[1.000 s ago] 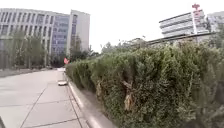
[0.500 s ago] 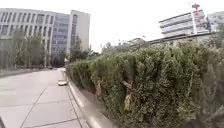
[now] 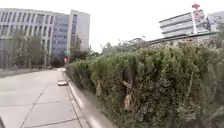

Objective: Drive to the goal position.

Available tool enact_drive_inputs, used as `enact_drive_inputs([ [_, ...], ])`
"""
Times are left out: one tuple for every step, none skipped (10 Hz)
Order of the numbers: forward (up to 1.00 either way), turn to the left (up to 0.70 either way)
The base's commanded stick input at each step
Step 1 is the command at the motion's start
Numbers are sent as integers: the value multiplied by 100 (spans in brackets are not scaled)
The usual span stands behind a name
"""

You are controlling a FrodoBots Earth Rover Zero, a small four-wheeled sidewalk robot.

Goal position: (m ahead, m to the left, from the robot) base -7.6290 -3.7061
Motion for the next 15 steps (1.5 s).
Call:
enact_drive_inputs([
  [5,0],
  [5,0],
  [5,0],
  [5,0],
  [5,0],
  [5,0],
  [5,0],
  [5,0],
  [5,0],
  [5,0],
  [5,0],
  [5,0],
  [5,0],
  [5,0],
  [5,0],
])
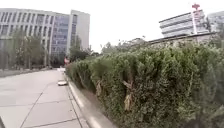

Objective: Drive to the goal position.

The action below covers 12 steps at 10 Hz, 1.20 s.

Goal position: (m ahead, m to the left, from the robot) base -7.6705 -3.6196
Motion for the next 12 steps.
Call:
enact_drive_inputs([
  [5,0],
  [5,0],
  [5,0],
  [5,0],
  [5,0],
  [5,0],
  [5,0],
  [5,0],
  [5,0],
  [5,0],
  [5,0],
  [5,0],
])
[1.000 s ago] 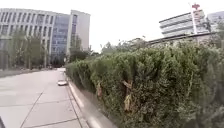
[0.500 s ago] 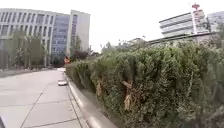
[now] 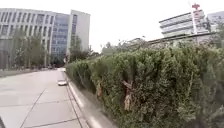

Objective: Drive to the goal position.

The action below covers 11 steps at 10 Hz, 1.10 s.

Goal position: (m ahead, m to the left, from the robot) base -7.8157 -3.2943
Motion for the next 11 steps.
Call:
enact_drive_inputs([
  [5,0],
  [5,0],
  [5,0],
  [5,0],
  [5,0],
  [5,0],
  [5,0],
  [5,0],
  [5,0],
  [5,0],
  [5,0],
])
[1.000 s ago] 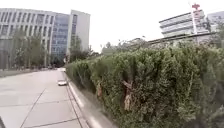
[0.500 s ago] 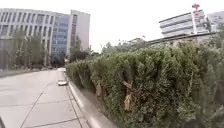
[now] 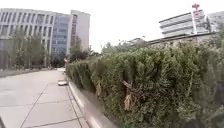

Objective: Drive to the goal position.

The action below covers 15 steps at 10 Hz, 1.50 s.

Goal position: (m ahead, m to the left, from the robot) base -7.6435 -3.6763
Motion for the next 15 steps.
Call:
enact_drive_inputs([
  [5,0],
  [5,0],
  [5,0],
  [5,0],
  [5,0],
  [5,0],
  [5,0],
  [5,0],
  [5,0],
  [5,0],
  [5,0],
  [5,0],
  [5,0],
  [5,0],
  [5,0],
])
